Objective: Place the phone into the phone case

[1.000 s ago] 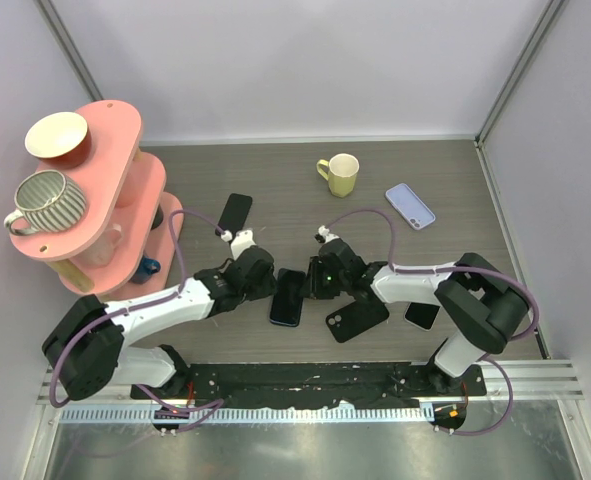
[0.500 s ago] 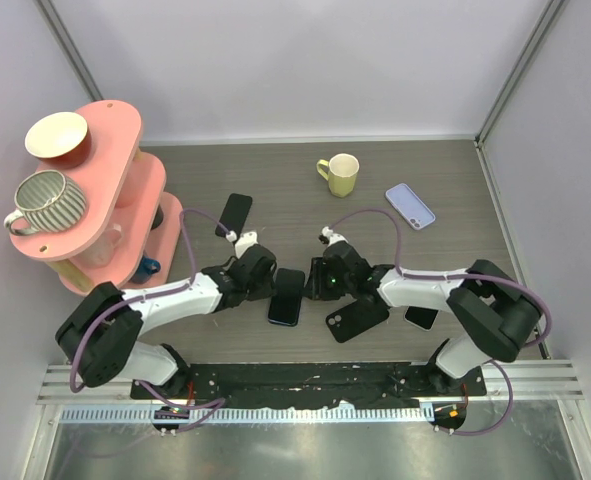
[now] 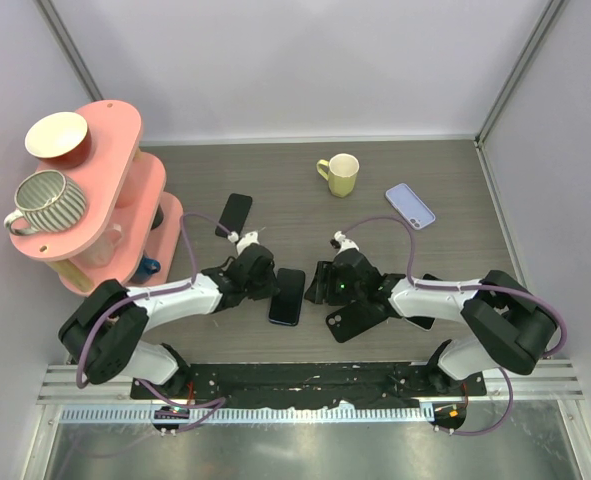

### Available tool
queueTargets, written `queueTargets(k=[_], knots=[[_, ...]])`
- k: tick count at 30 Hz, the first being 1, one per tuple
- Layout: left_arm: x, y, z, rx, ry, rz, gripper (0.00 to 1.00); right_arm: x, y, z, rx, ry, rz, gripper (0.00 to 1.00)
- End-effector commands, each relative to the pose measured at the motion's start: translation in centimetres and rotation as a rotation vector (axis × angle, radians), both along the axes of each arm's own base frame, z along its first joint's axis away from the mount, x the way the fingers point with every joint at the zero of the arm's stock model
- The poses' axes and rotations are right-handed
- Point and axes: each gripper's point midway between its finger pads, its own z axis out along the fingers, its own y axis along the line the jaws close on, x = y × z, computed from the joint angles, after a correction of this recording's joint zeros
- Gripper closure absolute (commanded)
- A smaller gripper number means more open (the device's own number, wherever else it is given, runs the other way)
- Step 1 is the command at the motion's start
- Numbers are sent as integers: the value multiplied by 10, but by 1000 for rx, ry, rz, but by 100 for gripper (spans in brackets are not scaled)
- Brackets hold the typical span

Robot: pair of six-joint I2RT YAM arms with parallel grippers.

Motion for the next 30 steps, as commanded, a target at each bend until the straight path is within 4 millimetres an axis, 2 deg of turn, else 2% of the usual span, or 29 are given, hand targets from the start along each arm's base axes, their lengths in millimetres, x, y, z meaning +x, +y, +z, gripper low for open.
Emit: queueTargets(k=[1, 3, 8, 12, 15, 22, 26, 30], knots=[[-19, -10, -16, -83, 81, -13, 75, 3, 12, 12, 85, -25, -8, 45], [-27, -12, -19, -115, 114, -9, 77, 2, 12, 10, 85, -19, -8, 45], [-31, -25, -14, -225, 127, -9, 81, 1, 11, 8, 77, -14, -9, 45], [-35, -26, -16, -248, 151, -2, 84, 1, 9, 6, 70, -12, -18, 45], [-34, -25, -14, -236, 144, -1, 82, 1, 6, 5, 59, -8, -25, 46], [-27, -5, -10, -96, 94, -11, 67, 1, 2, 5, 45, -18, -35, 46], [-23, 4, -11, -17, 77, -23, 66, 1, 3, 4, 42, -17, -32, 46], [-23, -1, -9, -46, 62, -40, 74, 2, 6, 4, 54, -10, -29, 45]])
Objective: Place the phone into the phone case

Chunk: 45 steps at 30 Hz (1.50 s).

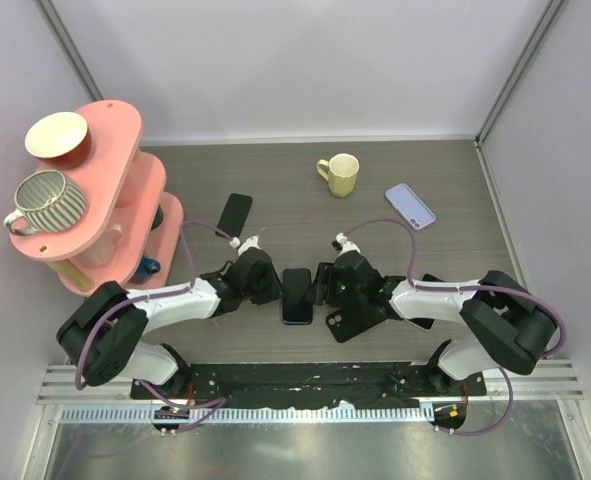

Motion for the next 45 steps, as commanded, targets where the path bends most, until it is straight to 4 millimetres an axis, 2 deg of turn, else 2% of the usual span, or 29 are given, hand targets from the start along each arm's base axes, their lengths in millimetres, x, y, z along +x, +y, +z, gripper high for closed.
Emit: queueTargets(k=[1, 5, 6, 10, 16, 19, 23, 32, 35, 45], knots=[[-11, 10, -10, 57, 20, -44, 76, 4, 8, 8, 35, -23, -2, 45], [-16, 8, -20, -36, 87, -26, 82, 6, 12, 10, 53, -25, -3, 41], [-17, 2, -18, -82, 99, -32, 83, 6, 12, 8, 48, -24, -6, 41], [-20, 1, -22, -143, 126, -25, 88, 9, 11, -1, 18, -19, -12, 37], [-25, -3, -26, -190, 152, -26, 91, 8, 20, 0, 61, -8, 0, 34], [-27, -7, -25, -222, 159, -24, 91, 7, 32, 14, 129, -3, 29, 33], [-29, -8, -27, -252, 169, -13, 92, 8, 51, 47, 254, -23, 75, 33], [-32, -13, -28, -301, 180, -22, 93, 5, 52, 84, 453, -51, 117, 32], [-33, -16, -28, -324, 180, -27, 93, 13, 45, 87, 445, -83, 114, 32], [-33, -21, -21, -363, 162, -52, 94, 12, 50, 97, 522, -71, 130, 32]])
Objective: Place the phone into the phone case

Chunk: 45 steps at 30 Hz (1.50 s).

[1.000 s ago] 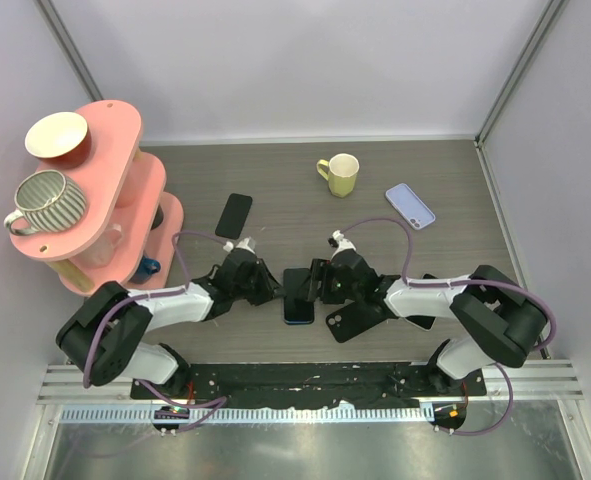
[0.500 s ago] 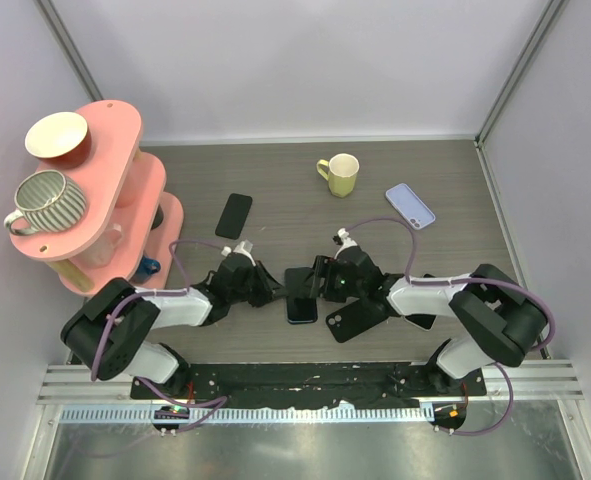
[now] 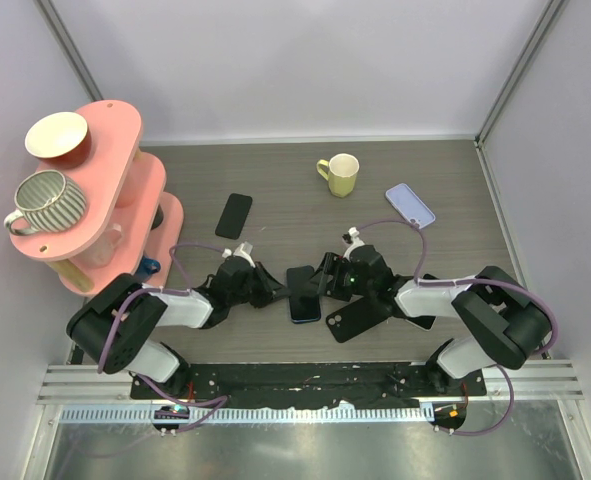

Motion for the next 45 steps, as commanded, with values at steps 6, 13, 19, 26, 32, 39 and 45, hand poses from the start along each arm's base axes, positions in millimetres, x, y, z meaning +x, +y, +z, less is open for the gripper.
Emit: queueTargets(k=[6, 13, 19, 26, 32, 39, 45], knots=[[-32, -4, -19, 18, 94, -104, 100, -7, 42, 90, 370, -119, 151, 33], [-33, -6, -19, 1, 96, -107, 100, -7, 41, 88, 388, -105, 151, 33], [-34, -6, -20, 1, 102, -112, 100, -10, 46, 91, 464, -67, 166, 33], [-32, -1, -23, 48, 94, -110, 100, 5, 32, 46, 207, -23, 92, 34], [-31, -1, -25, 64, 97, -108, 100, 7, 27, 30, 135, -13, 88, 38], [-31, -2, -25, 61, 100, -111, 100, -7, 38, 44, 310, -25, 165, 56], [-29, -3, -21, 55, 86, -114, 100, -8, 42, 51, 333, -57, 200, 60]])
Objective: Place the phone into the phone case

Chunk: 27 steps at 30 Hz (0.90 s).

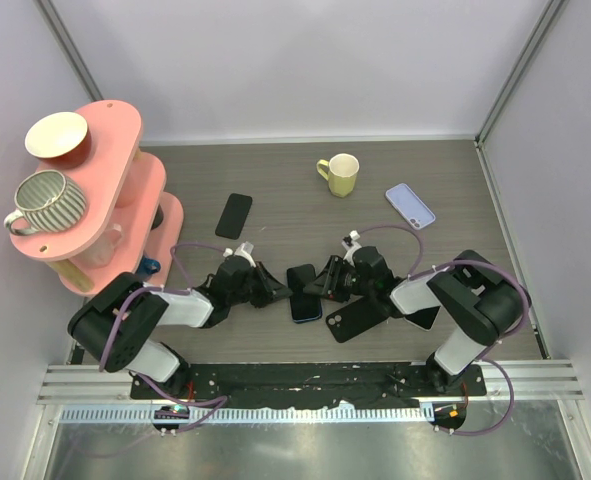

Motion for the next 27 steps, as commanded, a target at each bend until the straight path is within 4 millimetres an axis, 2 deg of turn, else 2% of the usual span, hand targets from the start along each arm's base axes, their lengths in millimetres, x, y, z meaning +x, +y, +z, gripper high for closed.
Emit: queueTargets(k=[1, 7, 8, 11, 12, 14, 15, 16, 18, 19, 22, 23, 25, 27], knots=[[-29, -2, -21, 60, 87, -101, 100, -11, 37, 64, 228, -138, 172, 61], [-28, -4, -16, 48, 77, -103, 100, -11, 34, 56, 222, -121, 169, 83], [-28, -5, -13, 39, 73, -107, 100, -12, 33, 56, 230, -116, 171, 90], [-22, -8, 4, 28, 26, -112, 100, -12, 28, 70, 306, -124, 183, 99], [-23, -4, 3, 67, 29, -119, 100, -10, 27, 79, 340, -149, 188, 99], [-15, -7, 28, 62, -37, -128, 96, -12, 21, 92, 395, -141, 196, 99], [-18, -1, 29, 97, -39, -139, 92, -13, 18, 104, 432, -178, 201, 99], [-15, -1, 49, 76, -89, -134, 79, -12, 14, 110, 448, -187, 201, 99], [-12, 6, 64, 105, -124, -115, 65, -12, 7, 124, 484, -216, 192, 99], [-11, 9, 86, 83, -178, -100, 52, -10, 3, 130, 497, -237, 185, 99], [-11, 19, 110, 82, -233, -74, 37, -18, -3, 156, 554, -303, 220, 99], [-13, 21, 125, 58, -267, -72, 34, -20, -3, 162, 568, -318, 234, 99], [-17, 22, 135, 31, -284, -79, 27, -29, -7, 185, 621, -376, 258, 99], [-19, 21, 145, 2, -302, -82, 24, -37, -10, 203, 674, -411, 282, 99]])
